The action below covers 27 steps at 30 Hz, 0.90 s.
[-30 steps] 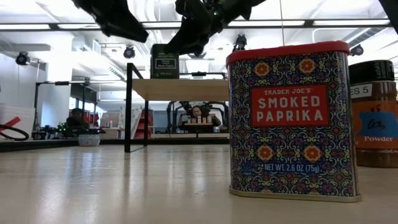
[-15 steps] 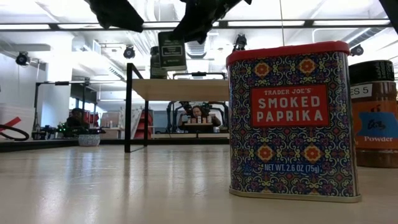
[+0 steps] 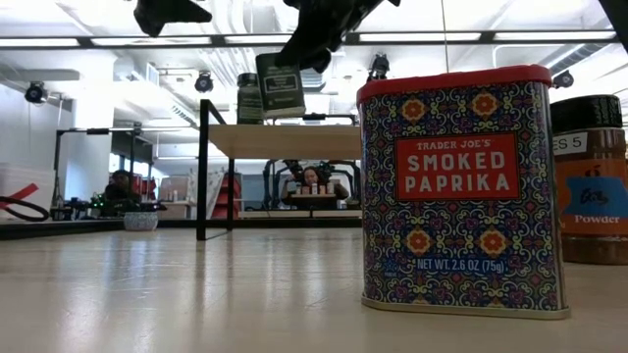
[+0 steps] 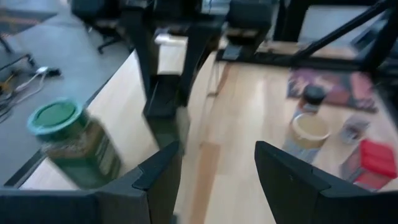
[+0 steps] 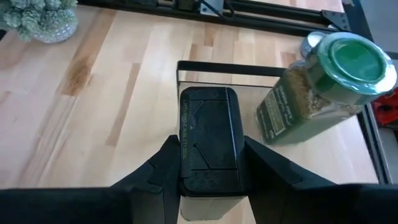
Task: Shelf spices
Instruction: Remove the black seasoning can from the shelf
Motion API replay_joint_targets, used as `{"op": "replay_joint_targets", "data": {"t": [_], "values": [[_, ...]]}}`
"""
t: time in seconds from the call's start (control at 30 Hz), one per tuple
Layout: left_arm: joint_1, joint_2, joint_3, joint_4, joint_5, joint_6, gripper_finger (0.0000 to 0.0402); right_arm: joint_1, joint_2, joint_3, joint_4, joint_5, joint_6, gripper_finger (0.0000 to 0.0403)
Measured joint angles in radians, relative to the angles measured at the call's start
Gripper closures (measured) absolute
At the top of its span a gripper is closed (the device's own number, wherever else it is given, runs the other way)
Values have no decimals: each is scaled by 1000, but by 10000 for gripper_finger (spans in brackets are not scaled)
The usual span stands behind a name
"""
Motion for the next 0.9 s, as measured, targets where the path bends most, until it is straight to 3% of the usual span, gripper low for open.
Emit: {"op": "replay_joint_targets", "data": {"t": [0.13, 0.33, 0.9], "values": [[-28, -39, -95, 139, 0, 8, 209, 3, 0, 0, 0, -71, 10, 283], [-31, -97, -188, 191, -1, -20, 209, 33, 0, 0, -6, -107, 20, 281], [-36, -169, -124, 40, 8, -34, 209, 248, -1, 0, 40, -107, 65, 283]]}}
